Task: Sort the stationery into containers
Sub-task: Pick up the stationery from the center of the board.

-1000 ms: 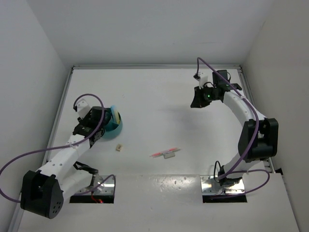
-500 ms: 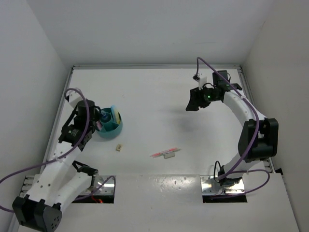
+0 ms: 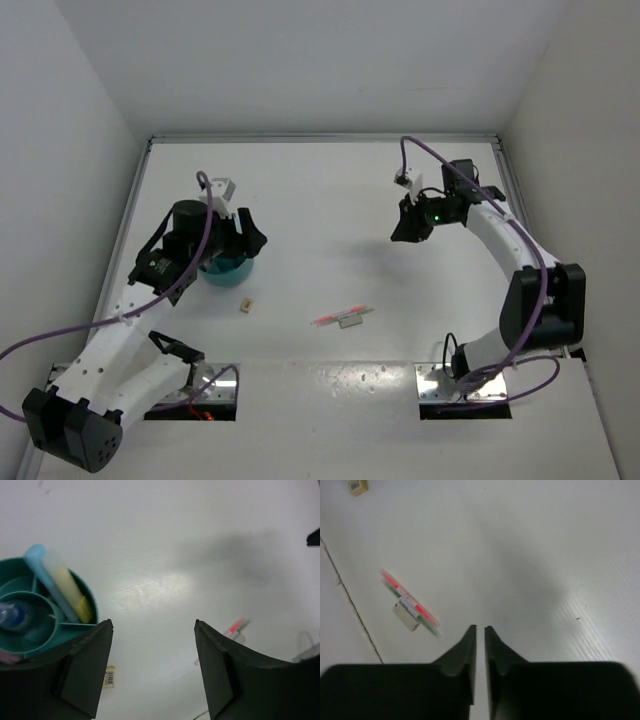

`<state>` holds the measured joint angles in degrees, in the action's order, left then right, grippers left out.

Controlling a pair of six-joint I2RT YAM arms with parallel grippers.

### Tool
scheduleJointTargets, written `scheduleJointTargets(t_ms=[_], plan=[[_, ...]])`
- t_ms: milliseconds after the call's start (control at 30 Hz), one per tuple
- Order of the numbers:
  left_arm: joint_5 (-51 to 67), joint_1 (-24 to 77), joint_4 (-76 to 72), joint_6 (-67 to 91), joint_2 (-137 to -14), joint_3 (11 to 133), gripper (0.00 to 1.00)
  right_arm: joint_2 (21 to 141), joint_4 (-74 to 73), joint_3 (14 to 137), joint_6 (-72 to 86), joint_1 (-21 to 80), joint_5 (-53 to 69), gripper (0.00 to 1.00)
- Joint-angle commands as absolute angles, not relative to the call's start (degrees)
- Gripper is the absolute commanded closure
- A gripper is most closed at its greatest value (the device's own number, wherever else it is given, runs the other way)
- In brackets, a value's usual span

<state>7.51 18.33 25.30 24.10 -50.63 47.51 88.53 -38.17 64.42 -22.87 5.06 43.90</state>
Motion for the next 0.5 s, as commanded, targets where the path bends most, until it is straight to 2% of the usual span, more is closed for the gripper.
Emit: scheduleJointTargets(t_ms=[0, 33, 67, 100, 133, 167, 233, 300, 333, 367, 433, 467], plan=[[17.66, 21.08, 24.17, 18.98, -50.19, 49.13, 0.27, 81.05, -30.52, 60.92, -26.72, 6.5, 41.15, 0.94], [17.67, 21.7, 24.17, 18.38, -50.19, 49.13, 0.27, 80.34, -30.5, 60.39, -27.59, 6.5, 40.61, 0.95], [17.67, 22.32, 24.17, 18.37, -49.32, 48.35, 0.27, 79.72, -30.5, 59.6, -28.12, 7.03, 40.61, 0.85], [17.67, 23.46, 24.17, 18.37, -48.7, 48.34, 0.27, 79.11, -30.5, 59.59, -28.12, 7.03, 39.91, 0.64], [17.67, 24.08, 24.17, 19.33, -47.39, 47.3, 0.27, 79.1, -30.5, 59.59, -28.12, 7.55, 39.9, 0.36], [16.1, 24.6, 24.17, 20.12, -46.85, 46.15, 0.27, 79.1, -31.19, 59.59, -28.13, 7.56, 40.69, 0.27], [14.42, 26.27, 24.87, 23.53, -46.15, 44.92, 0.38, 79.1, -31.81, 59.59, -28.13, 7.56, 42.62, 0.11], [11.44, 27.85, 26.45, 25.74, -46.66, 44.03, 0.49, 79.63, -31.82, 59.59, -28.13, 7.56, 43.77, 0.11], [9.77, 29.86, 29.41, 26.62, -47.37, 44.03, 0.6, 79.63, -31.82, 60.11, -27.08, 8.08, 43.77, 0.2], [7.84, 31.01, 31.1, 28.37, -48.94, 44.03, 0.63, 79.02, -31.82, 60.12, -26.37, 8.09, 43.77, 0.31], [1.95, 34.95, 33.74, 30.66, -50.36, 44.03, 0.7, 79.01, -32.51, 61.25, -26.37, 8.09, 44.38, 0.65], [-0.07, 38.03, 34.36, 32.07, -51.58, 44.03, 0.72, 79.01, -32.52, 61.26, -25.32, 8.09, 44.38, 0.91]])
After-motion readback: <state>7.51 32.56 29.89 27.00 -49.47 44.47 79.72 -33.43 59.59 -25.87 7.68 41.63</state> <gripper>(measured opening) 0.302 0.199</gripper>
